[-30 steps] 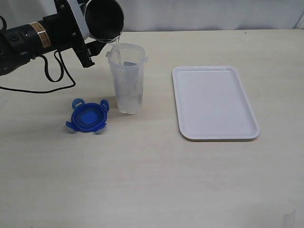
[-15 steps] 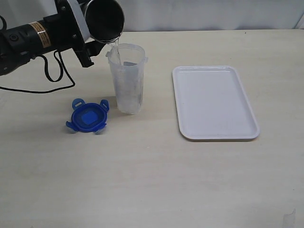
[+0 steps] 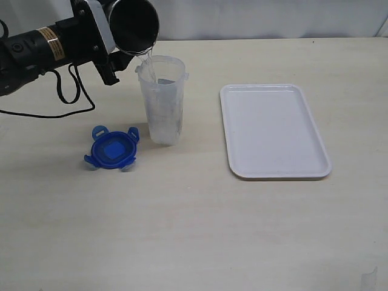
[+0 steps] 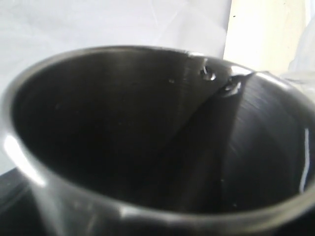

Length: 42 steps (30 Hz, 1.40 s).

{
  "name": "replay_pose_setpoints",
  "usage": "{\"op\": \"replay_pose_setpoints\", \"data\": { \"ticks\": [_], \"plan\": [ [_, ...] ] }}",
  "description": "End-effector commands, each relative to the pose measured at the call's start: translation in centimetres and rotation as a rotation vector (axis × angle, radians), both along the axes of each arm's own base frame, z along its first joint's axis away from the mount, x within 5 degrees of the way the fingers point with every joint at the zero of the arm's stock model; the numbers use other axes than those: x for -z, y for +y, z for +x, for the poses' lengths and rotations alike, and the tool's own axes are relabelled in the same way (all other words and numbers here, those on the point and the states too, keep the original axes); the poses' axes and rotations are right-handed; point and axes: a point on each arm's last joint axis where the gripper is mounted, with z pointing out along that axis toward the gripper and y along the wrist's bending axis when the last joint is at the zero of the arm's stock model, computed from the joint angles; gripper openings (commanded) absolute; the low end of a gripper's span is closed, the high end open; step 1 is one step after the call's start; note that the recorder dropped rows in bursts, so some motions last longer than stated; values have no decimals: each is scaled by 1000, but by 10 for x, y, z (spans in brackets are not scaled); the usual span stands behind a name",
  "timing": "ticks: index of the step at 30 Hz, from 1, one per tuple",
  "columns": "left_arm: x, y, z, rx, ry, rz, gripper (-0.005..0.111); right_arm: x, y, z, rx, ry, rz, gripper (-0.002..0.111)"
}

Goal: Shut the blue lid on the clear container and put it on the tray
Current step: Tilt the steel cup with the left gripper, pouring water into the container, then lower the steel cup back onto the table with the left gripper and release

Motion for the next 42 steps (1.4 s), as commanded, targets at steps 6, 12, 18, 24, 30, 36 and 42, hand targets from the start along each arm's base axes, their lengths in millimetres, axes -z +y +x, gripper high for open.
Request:
{"op": "replay_pose_setpoints", "data": {
  "ticks": [6,12,18,24,30,36,42],
  "plan": [
    [-17,-2,1,9,-62,-73,0,1,0,0,8,-3,2,5],
    [-17,-2,1,-6,32,-165,0,1,0,0,8,-3,2,5],
    [-17,-2,1,-23,175,-312,0,1,0,0,8,-3,2,5],
    [-20,7,9,-166,347,-597,0,1,0,0,7,-4,8,5],
    [-19,24,18,-370,448,-838,0,1,0,0,7,-4,8,5],
    [4,42,38,-432,565,-1010,0,1,0,0,7,-4,8,5],
    [55,59,65,-489,685,-1073,0,1,0,0,7,-4,8,5]
  ]
}}
